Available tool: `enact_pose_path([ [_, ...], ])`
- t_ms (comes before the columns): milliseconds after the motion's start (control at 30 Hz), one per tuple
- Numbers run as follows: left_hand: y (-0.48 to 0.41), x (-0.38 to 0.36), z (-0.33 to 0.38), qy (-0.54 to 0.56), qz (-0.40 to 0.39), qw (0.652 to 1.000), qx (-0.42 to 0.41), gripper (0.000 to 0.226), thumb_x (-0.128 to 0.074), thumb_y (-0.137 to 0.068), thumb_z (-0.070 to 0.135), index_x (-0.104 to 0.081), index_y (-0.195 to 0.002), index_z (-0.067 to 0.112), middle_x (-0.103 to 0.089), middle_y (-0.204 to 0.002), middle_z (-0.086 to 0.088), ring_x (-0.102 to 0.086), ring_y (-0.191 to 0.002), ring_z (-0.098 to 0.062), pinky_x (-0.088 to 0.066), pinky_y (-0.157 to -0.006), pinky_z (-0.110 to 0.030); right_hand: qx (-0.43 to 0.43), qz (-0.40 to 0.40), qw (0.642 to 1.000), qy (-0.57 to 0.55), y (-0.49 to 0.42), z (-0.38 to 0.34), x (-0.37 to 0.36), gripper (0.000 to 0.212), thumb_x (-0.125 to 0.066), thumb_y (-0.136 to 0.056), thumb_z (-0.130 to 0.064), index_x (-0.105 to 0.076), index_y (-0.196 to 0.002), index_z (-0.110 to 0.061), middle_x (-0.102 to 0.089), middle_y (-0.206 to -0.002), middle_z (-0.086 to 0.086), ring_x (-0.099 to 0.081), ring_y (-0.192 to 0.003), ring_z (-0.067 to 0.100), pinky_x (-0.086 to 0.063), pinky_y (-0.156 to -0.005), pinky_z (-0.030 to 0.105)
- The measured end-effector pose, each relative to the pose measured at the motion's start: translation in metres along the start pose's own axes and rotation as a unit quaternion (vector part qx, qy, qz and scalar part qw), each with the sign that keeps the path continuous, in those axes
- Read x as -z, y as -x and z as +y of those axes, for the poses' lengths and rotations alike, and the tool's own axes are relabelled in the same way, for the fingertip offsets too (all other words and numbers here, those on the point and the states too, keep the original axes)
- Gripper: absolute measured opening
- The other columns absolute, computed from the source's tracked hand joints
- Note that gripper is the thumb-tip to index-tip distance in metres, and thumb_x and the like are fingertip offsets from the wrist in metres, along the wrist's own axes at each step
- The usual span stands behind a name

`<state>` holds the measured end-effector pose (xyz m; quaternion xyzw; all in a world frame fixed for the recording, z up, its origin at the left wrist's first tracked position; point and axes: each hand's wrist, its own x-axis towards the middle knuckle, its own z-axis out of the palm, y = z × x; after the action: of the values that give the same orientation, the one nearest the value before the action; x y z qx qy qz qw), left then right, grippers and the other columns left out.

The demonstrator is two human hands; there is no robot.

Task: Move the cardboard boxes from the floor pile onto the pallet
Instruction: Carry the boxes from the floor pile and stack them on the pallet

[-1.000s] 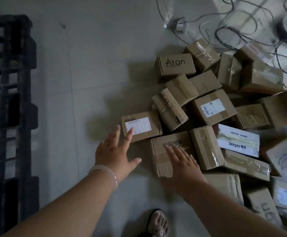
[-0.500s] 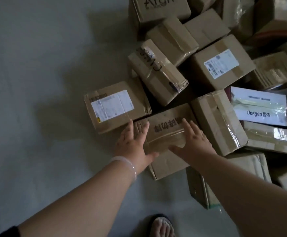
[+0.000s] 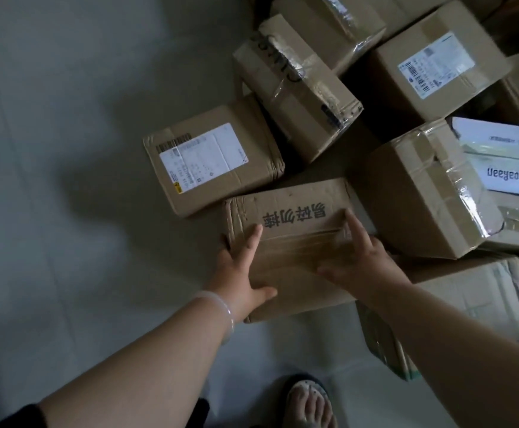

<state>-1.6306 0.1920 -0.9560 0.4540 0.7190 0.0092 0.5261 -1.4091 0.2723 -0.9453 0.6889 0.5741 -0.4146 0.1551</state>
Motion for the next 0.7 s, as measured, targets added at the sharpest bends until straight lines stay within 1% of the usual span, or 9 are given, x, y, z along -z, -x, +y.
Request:
enact_pose_path([
  [67, 0.007, 0.001, -0.008, 0.023, 0.003, 1.000, 0.002, 0.109, -0.077, -0.080, 0.040, 0.017, -0.123, 0.075, -0.008, -0.155, -0.007, -0.029, -0.141, -0.024, -0.028, -0.110, -0.029, -0.001, -0.018, 1.000, -0.021, 0.006, -0.003, -0.008, 0.123, -0.083, -0.072, -0.049, 0.020, -0.135, -0.070, -0.032, -0.150, 0.007, -0.047, -0.128, 0.029, -0.050, -0.098, 0.047],
  [133, 0.015, 0.005, -0.011, 0.051, 0.016, 0.999, 0.000, 0.109, -0.078, -0.080, 0.036, 0.013, -0.124, 0.075, -0.003, -0.158, -0.005, -0.021, -0.146, -0.022, -0.025, -0.113, -0.029, -0.003, -0.020, 0.999, -0.035, 0.017, -0.009, -0.014, 0.123, -0.083, -0.073, -0.044, 0.018, -0.138, -0.068, -0.032, -0.150, 0.007, -0.048, -0.127, 0.028, -0.049, -0.099, 0.047],
  [233, 0.044, 0.019, -0.011, 0.048, 0.015, 0.999, 0.000, 0.110, -0.076, -0.081, 0.039, 0.019, -0.115, 0.082, 0.001, -0.158, 0.005, -0.023, -0.145, -0.022, -0.030, -0.112, -0.036, 0.002, -0.005, 0.999, -0.035, 0.048, -0.019, -0.014, 0.121, -0.083, -0.073, -0.046, 0.016, -0.136, -0.071, -0.032, -0.150, 0.004, -0.050, -0.124, 0.026, -0.051, -0.095, 0.044],
  [333, 0.089, 0.044, -0.012, 0.050, 0.040, 0.998, -0.009, 0.110, -0.077, -0.081, 0.040, 0.018, -0.118, 0.081, 0.006, -0.159, 0.008, -0.022, -0.145, -0.022, -0.028, -0.113, -0.036, 0.036, 0.009, 0.999, -0.018, 0.091, -0.041, 0.002, 0.121, -0.083, -0.070, -0.049, 0.017, -0.132, -0.075, -0.035, -0.149, 0.002, -0.051, -0.124, 0.025, -0.052, -0.094, 0.046],
  [400, 0.123, 0.065, -0.010, 0.067, 0.061, 0.996, -0.012, 0.110, -0.077, -0.081, 0.038, 0.016, -0.124, 0.078, 0.009, -0.161, 0.006, -0.018, -0.147, -0.022, -0.026, -0.117, -0.037, 0.071, 0.009, 0.997, -0.001, 0.118, -0.066, 0.018, 0.120, -0.083, -0.070, -0.050, 0.019, -0.127, -0.078, -0.038, -0.148, 0.000, -0.052, -0.122, 0.023, -0.053, -0.092, 0.047],
  [467, 0.158, 0.088, -0.010, 0.090, 0.079, 0.993, -0.004, 0.111, -0.077, -0.081, 0.038, 0.016, -0.128, 0.075, 0.008, -0.162, 0.006, -0.015, -0.149, -0.022, -0.025, -0.118, -0.039, 0.101, -0.001, 0.995, 0.014, 0.142, -0.097, 0.033, 0.119, -0.082, -0.071, -0.050, 0.020, -0.123, -0.080, -0.039, -0.146, -0.002, -0.052, -0.113, 0.018, -0.054, -0.086, 0.044],
  [533, 0.193, 0.115, -0.012, 0.117, 0.096, 0.988, 0.009, 0.111, -0.075, -0.083, 0.037, 0.018, -0.130, 0.074, 0.007, -0.162, 0.010, -0.016, -0.148, -0.021, -0.025, -0.117, -0.041, 0.130, -0.017, 0.990, 0.042, 0.165, -0.134, 0.046, 0.117, -0.080, -0.072, -0.051, 0.019, -0.128, -0.077, -0.039, -0.143, -0.001, -0.049, -0.105, 0.016, -0.054, -0.082, 0.041],
  [600, 0.227, 0.145, -0.016, 0.135, 0.120, 0.983, 0.023, 0.110, -0.073, -0.084, 0.039, 0.021, -0.130, 0.074, 0.004, -0.161, 0.011, -0.018, -0.147, -0.021, -0.025, -0.117, -0.041, 0.169, -0.023, 0.983, 0.072, 0.186, -0.175, 0.055, 0.116, -0.079, -0.073, -0.053, 0.017, -0.135, -0.071, -0.040, -0.143, 0.000, -0.052, -0.109, 0.020, -0.055, -0.083, 0.042],
  [700, 0.274, 0.186, -0.031, 0.153, 0.163, 0.973, 0.057, 0.109, -0.072, -0.084, 0.043, 0.025, -0.124, 0.075, 0.001, -0.160, 0.011, -0.022, -0.146, -0.020, -0.028, -0.117, -0.041, 0.228, -0.038, 0.966, 0.113, 0.217, -0.239, 0.058, 0.115, -0.078, -0.073, -0.053, 0.016, -0.139, -0.066, -0.040, -0.144, 0.003, -0.054, -0.115, 0.025, -0.053, -0.085, 0.041],
])
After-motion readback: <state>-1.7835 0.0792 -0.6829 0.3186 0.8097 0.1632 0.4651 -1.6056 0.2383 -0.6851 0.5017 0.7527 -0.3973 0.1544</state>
